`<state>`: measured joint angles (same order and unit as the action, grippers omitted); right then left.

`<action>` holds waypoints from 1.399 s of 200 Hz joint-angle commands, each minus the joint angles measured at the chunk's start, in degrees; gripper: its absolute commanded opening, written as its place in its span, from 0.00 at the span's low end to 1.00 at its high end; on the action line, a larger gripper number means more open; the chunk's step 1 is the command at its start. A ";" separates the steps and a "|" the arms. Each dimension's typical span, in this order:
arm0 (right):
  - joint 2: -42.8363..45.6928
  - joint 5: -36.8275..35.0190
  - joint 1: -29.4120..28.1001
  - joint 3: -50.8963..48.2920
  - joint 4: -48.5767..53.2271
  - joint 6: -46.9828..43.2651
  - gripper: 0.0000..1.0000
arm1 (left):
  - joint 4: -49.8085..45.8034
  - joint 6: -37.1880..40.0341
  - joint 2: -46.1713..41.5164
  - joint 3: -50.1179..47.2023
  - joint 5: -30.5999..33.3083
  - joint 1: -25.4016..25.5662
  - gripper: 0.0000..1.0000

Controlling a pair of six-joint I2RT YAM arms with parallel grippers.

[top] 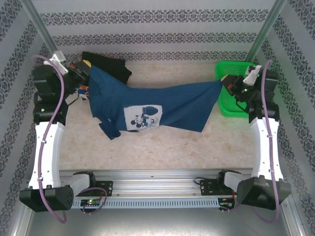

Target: Fold and stack the t-shirts

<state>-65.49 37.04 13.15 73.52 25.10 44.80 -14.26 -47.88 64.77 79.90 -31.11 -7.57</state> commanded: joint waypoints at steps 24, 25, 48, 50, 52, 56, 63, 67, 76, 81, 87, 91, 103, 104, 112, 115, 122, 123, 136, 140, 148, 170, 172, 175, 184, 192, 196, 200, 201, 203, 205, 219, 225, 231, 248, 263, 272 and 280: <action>1.56 5.10 2.03 12.25 1.07 1.68 0.00 | -1.41 2.70 2.91 12.92 -0.82 -1.03 0.00; 1.62 5.17 2.09 12.48 1.08 1.78 0.00 | -1.48 2.70 2.91 13.18 -0.81 -1.04 0.00; 2.86 5.83 3.38 17.34 2.40 2.98 0.00 | -2.17 2.36 3.33 17.85 -0.31 -1.13 0.00; 2.90 5.91 3.51 17.78 2.63 3.03 0.00 | -2.28 2.42 3.40 18.30 -0.21 -1.19 0.00; 2.98 6.00 3.61 18.26 2.77 3.15 0.00 | -2.44 2.41 3.58 18.81 -0.12 -1.21 0.00; 3.07 6.10 3.84 19.15 3.01 3.39 0.00 | -2.56 2.26 3.87 19.78 -0.01 -1.18 0.00; 2.92 6.28 4.12 20.72 3.47 3.68 0.00 | -2.45 1.81 4.71 21.45 -0.32 -1.22 0.00; 2.84 6.44 4.16 21.61 3.89 3.81 0.00 | -2.44 1.55 5.28 22.52 -0.55 -1.17 0.00; 2.10 6.73 4.25 23.96 4.88 3.88 0.00 | -2.36 0.61 7.01 24.96 -0.99 -1.21 0.00; 1.53 6.82 4.36 25.16 5.45 3.74 0.00 | -2.20 0.01 8.02 26.27 -1.24 -1.22 0.00; 0.78 6.97 4.34 26.68 5.89 3.56 0.00 | -2.09 -0.48 9.54 27.81 -1.52 -1.22 0.00; 0.23 7.04 4.32 27.59 6.15 3.35 0.00 | -2.00 -0.62 10.48 28.83 -1.68 -1.22 0.00; -1.68 6.68 4.34 30.08 7.15 2.37 0.00 | -2.08 -0.58 13.55 32.30 -1.84 -1.15 0.00; -1.84 6.62 4.34 30.23 7.19 2.30 0.00 | -2.08 -0.56 13.89 32.54 -1.85 -1.18 0.00; -3.30 6.62 4.34 31.37 6.98 2.05 0.00 | -2.13 -0.28 16.14 34.83 -1.85 -1.15 0.00; -3.85 6.64 4.33 31.76 6.79 2.01 0.00 | -2.17 -0.17 16.97 35.76 -1.85 -1.15 0.00; -5.36 6.73 4.34 32.71 6.42 1.96 0.00 | -2.13 -0.18 19.12 37.94 -1.97 -1.14 0.00; -5.57 6.69 4.34 32.86 6.39 1.96 0.00 | -2.11 -0.15 19.41 38.26 -2.00 -1.14 0.00; -8.60 6.91 4.32 34.27 5.10 2.07 0.00 | -1.25 -0.49 23.78 42.75 -2.66 -1.13 0.00; -9.53 7.06 4.32 34.53 4.53 2.21 0.00 | -1.13 -0.76 25.14 44.33 -2.92 -1.13 0.00; -11.46 7.21 4.36 34.99 2.44 2.92 0.00 | -0.88 -1.45 28.19 47.61 -3.36 -1.13 0.00; -18.17 8.09 4.10 38.65 -0.99 4.53 0.00 | 0.26 -4.73 37.83 58.13 -4.82 -0.57 0.00; -18.83 8.02 4.04 39.10 -1.08 4.52 0.00 | 0.10 -4.94 38.81 59.29 -4.83 -0.53 0.00; -19.78 7.78 4.03 39.78 -1.07 4.45 0.00 | -0.09 -5.28 40.24 61.11 -4.86 -0.33 0.00; -22.51 7.51 3.86 41.62 -1.40 4.74 0.00 | -0.20 -6.74 44.81 66.87 -5.20 0.09 0.00; -24.87 7.86 3.82 43.13 -2.70 5.43 0.00 | 0.21 -8.94 49.60 72.20 -5.45 0.44 0.00; -26.07 7.68 3.77 43.89 -3.42 5.75 0.00 | 0.66 -10.23 51.57 74.78 -5.45 0.60 0.00; -27.29 7.47 3.73 44.84 -3.72 5.97 0.00 | 1.53 -11.66 53.76 77.15 -5.37 0.71 0.00; -27.61 7.41 3.73 45.08 -3.82 6.07 0.00 | 1.79 -12.08 54.44 77.73 -5.37 0.71 0.00; -28.36 7.36 3.64 45.58 -4.03 6.22 0.00 | 2.31 -12.95 55.56 78.75 -5.32 0.72 0.00; -29.07 7.35 3.60 46.21 -4.19 6.32 0.00 | 3.01 -13.87 56.52 79.65 -5.28 0.72 0.00; -34.17 7.22 3.64 51.19 -5.01 7.30 0.00 | 9.85 -20.35 61.37 82.19 -4.44 0.72 0.00; -36.41 7.42 3.60 53.55 -5.58 7.96 0.00 | 13.49 -22.81 62.63 81.78 -4.16 0.80 0.00; -38.70 7.52 3.64 56.21 -6.23 8.87 0.00 | 16.57 -25.36 64.16 81.61 -4.22 0.68 0.00; -45.95 8.46 3.64 65.63 -6.42 11.78 0.00 | 19.78 -29.71 67.08 82.76 -3.50 0.13 0.00; -52.71 9.17 3.55 77.30 -5.26 14.43 0.00 | 19.94 -28.37 66.37 82.87 -1.77 -0.21 0.00; -56.66 9.11 3.57 84.65 -3.96 16.00 0.00 | 20.41 -28.26 65.72 82.79 -0.79 -1.01 0.00; -59.79 9.22 3.68 90.25 -3.63 17.88 0.00 | 21.60 -29.13 65.44 82.79 -0.17 -1.90 0.00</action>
<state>-119.04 44.75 16.99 148.64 23.27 56.60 -3.46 -72.60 133.95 160.09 -34.20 -7.31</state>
